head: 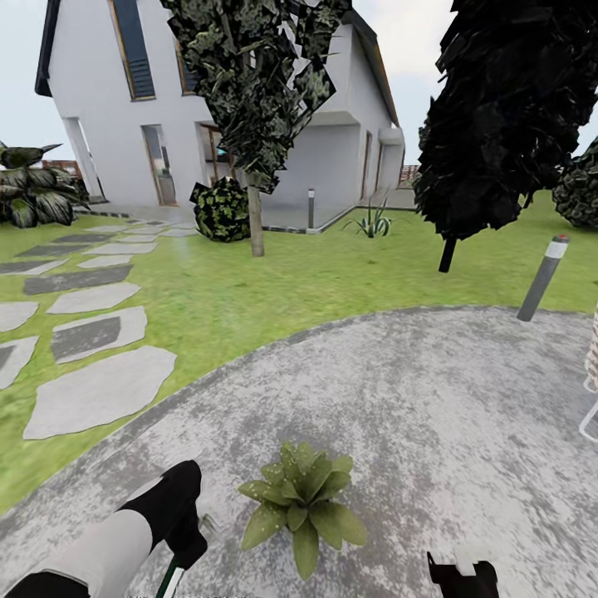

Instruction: Pick up the pesticide atomizer in the garden and spray insectifuge to fully cover both potted plants in the garden.

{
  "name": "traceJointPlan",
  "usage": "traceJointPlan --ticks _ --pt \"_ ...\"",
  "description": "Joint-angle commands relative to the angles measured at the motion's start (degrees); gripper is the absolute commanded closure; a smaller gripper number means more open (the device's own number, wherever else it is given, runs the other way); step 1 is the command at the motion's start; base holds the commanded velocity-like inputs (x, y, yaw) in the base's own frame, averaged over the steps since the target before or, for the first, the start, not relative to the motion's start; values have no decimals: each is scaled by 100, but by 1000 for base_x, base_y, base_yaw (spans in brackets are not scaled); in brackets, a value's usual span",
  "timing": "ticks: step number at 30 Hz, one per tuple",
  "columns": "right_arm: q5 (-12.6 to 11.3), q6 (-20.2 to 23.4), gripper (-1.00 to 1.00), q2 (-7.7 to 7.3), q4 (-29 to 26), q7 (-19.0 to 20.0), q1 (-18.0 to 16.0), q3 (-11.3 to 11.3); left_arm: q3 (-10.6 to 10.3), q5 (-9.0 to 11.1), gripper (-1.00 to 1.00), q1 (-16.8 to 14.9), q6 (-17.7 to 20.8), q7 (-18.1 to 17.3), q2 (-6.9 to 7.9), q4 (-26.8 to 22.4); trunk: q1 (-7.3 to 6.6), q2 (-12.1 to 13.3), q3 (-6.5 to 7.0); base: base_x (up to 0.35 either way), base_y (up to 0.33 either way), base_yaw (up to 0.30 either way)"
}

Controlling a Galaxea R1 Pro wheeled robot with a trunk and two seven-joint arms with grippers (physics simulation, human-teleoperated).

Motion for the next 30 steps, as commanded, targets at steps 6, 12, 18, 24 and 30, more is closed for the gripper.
traceJointPlan --ticks 6,12,18,24,30 --pt "61 -28 -100 10 9 -11 -6 -33 -9 -52 100 -6 12 -59 -6 -12 -1 -2 -5 0 -158 52" --pt "61 -33 -100 29 2 -9 -6 -24 -4 -52 100 -7 12 -61 3 -107 -1 -2 -10 0 -17 138" --pt "61 -33 -100 9 0 -9 -6 -26 -4 -52 100 -7 12 -61 2 -109 -1 -2 -11 1 -200 116" --pt "61 -33 -100 -7 0 -2 -6 -31 -2 -52 100 -15 12 -61 11 -109 -1 -2 -11 48 -269 2" --pt "61 -33 -100 -7 0 -8 -6 -33 -6 -52 100 -16 12 -61 11 -109 -1 -2 -11 3 -124 189"
